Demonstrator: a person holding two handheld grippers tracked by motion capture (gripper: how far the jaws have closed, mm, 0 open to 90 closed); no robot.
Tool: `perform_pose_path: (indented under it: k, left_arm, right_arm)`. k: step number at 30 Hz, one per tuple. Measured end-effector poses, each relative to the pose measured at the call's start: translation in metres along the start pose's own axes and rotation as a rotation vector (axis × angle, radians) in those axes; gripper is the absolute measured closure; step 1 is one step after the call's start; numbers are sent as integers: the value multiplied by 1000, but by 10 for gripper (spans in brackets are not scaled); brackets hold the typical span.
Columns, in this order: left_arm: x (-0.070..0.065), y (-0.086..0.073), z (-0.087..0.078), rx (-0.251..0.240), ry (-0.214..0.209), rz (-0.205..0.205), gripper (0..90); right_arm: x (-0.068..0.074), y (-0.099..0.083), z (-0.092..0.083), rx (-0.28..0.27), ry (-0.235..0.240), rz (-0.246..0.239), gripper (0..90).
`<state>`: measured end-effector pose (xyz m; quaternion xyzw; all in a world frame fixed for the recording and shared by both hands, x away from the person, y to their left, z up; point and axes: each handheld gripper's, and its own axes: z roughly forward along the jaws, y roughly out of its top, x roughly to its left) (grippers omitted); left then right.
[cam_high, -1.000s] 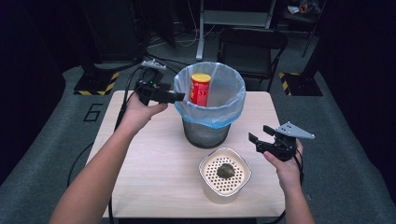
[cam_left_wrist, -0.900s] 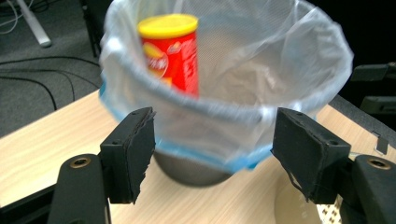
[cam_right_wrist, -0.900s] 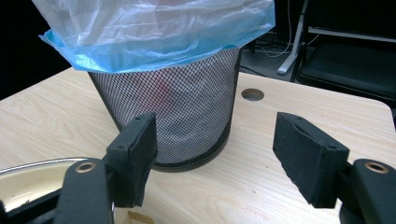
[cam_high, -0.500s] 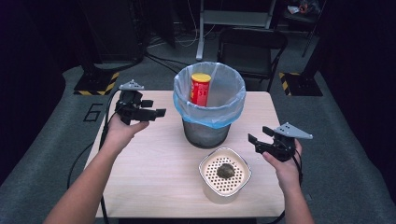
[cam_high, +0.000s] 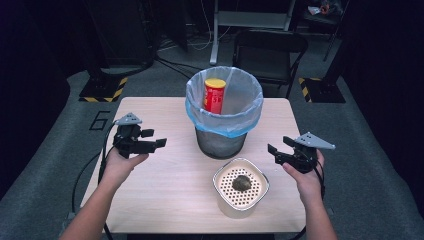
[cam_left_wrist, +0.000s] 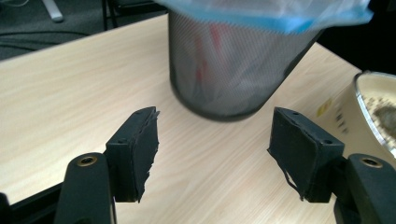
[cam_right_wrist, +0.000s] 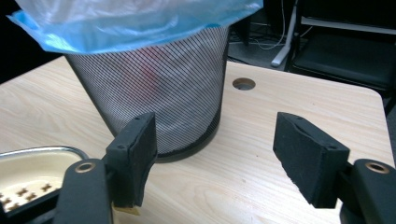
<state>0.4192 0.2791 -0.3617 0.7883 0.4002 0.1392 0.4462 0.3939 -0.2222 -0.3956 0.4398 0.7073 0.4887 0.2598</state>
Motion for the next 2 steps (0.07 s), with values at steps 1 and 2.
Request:
perform_pose_path:
  k: [1, 2]
  left_arm:
    - [2, -6, 0, 0, 1, -11, 318]
    - [5, -13, 0, 5, 5, -17, 319]
  right_arm:
    - [-1, -1, 1, 6, -7, -7, 285]
    - [-1, -1, 2, 11, -15, 3, 283]
